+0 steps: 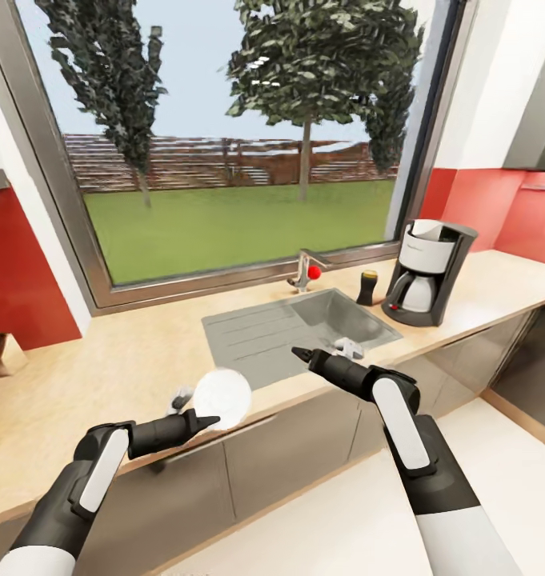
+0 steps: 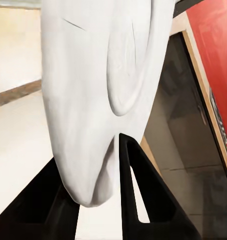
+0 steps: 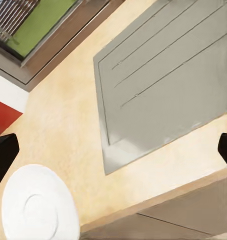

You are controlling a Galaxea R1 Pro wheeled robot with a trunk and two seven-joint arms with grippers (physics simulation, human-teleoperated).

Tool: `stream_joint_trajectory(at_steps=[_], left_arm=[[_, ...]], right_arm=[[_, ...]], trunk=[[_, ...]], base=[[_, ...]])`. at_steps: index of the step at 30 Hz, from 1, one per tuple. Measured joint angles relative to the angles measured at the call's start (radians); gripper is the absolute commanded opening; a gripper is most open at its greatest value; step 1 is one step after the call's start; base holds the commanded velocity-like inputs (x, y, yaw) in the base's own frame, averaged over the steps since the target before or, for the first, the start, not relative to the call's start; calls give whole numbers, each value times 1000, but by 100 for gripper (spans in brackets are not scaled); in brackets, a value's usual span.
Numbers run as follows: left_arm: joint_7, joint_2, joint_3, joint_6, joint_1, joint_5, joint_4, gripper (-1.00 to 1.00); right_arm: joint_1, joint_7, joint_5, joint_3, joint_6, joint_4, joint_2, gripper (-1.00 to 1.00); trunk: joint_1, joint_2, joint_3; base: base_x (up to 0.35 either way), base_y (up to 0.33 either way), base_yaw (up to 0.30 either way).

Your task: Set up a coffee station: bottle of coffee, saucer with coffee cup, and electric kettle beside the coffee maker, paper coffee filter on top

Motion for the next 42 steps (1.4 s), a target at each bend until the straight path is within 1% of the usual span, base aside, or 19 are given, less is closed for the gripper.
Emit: stream_joint_trajectory(at_steps=[5, 8, 12, 15, 29, 31, 34, 36, 42], left_arm=[[0, 3, 5, 0, 0, 1, 1, -100], [1, 4, 5, 0, -1, 1, 1, -100], [1, 3, 6, 0, -1, -3, 7, -100], [0, 6, 7, 0, -2, 1, 9, -100], [1, 2, 7, -1, -2, -9, 13, -100], [1, 2, 7, -1, -2, -10, 13, -100], [3, 2, 8, -1, -1, -10, 13, -100], [4, 2, 7, -1, -1, -10, 13, -100], [6, 0, 8, -1, -1, -10, 13, -100]], right_arm=[[0, 0, 0, -1, 0, 0, 0, 100], [0, 1, 2, -5, 0, -2, -8, 100], [1, 0, 3, -4, 0, 2, -8, 100], [1, 0, 3, -5, 0, 3, -9, 100], [2, 0, 3, -7, 0, 3, -12, 100], [2, 0, 3, -6, 0, 4, -19, 100], [1, 0, 3, -6, 0, 3, -36, 100], [1, 0, 2, -6, 0, 2, -42, 100], [1, 0, 2, -6, 0, 0, -45, 100]], trunk=[[0, 0, -4], [0, 0, -7], [0, 0, -8], [0, 0, -8], [0, 0, -13], [0, 0, -14], [0, 0, -15], [0, 0, -15], [0, 0, -15]], base=[[-173, -231, -268], [-168, -232, -274], [-172, -232, -288], [-129, -174, -293], [-10, -14, -294], [0, 0, -274], [0, 0, -119], [0, 0, -23], [0, 0, -2]])
